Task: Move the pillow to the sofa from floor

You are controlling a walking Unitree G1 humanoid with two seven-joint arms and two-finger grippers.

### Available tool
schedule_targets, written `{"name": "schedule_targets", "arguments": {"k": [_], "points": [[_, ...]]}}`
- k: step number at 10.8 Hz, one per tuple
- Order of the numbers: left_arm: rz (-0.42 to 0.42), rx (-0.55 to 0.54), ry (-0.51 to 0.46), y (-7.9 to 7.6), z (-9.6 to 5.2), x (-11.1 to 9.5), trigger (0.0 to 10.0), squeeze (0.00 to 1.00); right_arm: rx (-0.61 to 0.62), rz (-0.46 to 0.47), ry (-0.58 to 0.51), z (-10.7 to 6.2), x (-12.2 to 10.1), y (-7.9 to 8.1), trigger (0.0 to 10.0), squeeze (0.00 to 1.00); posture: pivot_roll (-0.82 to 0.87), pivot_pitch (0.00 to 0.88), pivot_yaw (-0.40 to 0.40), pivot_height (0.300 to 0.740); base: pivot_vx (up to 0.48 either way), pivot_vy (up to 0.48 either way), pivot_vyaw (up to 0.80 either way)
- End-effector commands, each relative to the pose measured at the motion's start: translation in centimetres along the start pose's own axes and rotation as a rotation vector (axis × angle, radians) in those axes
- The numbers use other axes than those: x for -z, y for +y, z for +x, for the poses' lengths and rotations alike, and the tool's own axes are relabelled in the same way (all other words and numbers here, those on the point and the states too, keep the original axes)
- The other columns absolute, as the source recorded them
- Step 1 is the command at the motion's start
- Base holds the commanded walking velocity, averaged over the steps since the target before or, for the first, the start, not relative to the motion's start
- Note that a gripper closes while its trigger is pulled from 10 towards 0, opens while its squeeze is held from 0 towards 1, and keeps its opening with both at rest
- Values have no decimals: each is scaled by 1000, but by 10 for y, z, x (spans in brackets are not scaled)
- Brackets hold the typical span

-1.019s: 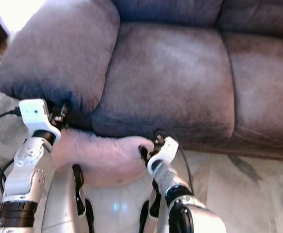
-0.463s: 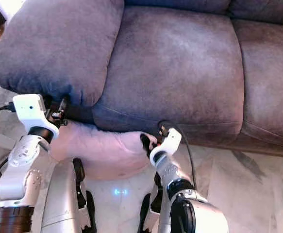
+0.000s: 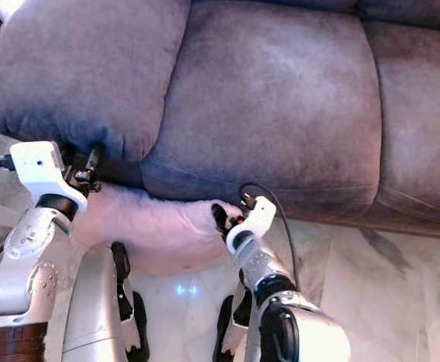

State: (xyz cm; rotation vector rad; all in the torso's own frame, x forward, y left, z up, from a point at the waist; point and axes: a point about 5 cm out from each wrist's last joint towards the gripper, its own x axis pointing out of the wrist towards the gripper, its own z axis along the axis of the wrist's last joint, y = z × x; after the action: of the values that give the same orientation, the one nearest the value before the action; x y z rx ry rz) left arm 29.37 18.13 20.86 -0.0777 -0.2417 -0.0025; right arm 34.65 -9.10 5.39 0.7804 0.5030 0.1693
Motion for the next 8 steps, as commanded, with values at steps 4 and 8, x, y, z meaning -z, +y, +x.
{"name": "schedule_targets", "arguments": {"k": [4,8], "points": [[-6,-17,6,3,-6,-4,10000,0,-12,-8,23,-1,11,-1,0,0,255,438,-120,513,0,0,0],[-5,-10,13,3,-5,-5,10000,0,9,-8,39,-3,15,-8,0,0,250,438,-119,513,0,0,0]]}}
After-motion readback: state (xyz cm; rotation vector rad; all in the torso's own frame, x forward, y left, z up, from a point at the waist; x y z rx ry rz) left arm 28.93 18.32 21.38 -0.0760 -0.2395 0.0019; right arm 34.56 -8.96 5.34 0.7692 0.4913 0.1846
